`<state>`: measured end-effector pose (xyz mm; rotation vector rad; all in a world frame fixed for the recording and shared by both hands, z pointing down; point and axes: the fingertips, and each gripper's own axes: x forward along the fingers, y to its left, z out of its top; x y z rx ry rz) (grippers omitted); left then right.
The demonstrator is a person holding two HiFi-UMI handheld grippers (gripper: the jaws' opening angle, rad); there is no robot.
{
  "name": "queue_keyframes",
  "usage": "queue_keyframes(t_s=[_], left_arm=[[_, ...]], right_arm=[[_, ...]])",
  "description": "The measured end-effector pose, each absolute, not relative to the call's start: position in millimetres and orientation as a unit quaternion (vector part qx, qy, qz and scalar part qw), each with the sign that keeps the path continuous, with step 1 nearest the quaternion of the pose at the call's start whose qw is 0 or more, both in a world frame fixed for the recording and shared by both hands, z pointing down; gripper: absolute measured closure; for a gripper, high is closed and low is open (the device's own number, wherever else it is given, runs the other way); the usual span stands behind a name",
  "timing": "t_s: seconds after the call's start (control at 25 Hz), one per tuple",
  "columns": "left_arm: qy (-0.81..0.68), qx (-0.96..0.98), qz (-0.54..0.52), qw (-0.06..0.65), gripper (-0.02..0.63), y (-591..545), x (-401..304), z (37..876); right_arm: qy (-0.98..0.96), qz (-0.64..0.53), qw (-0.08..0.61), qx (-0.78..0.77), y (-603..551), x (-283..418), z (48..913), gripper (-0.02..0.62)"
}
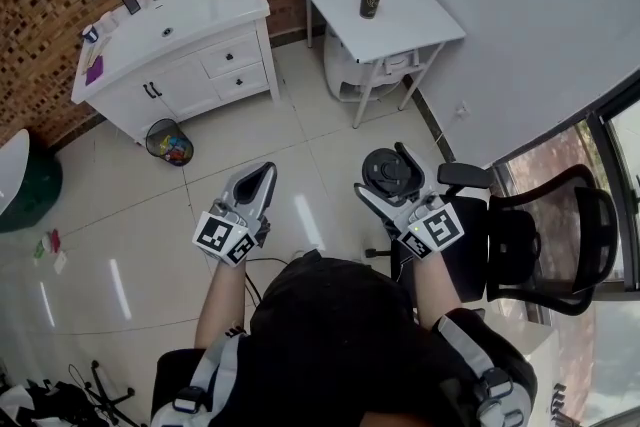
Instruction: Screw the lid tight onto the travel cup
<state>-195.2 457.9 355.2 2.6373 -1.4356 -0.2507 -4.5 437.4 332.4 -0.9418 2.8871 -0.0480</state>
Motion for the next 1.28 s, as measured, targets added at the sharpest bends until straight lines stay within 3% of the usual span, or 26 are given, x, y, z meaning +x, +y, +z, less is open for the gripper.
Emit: queue_keyframes(t_s=[0.32, 0.76, 1.28], left_arm=[[-0.47, 0.875, -0.078, 0.085, 0.603, 437, -217, 373], [-0.469, 0.878, -0.063, 0.073, 0.604, 341, -176, 375], [-0.48, 0.872, -0.062, 0.075, 0.604, 235, -115, 380]], right_arm=[[0.947, -0.032, 0.033, -0.317, 433, -22, 347, 0.115], [0.954, -0.003, 0.043, -0.296, 321, -6, 346, 0.117], [0.955, -0.015, 0.044, -0.292, 212, 66, 349, 0.117]])
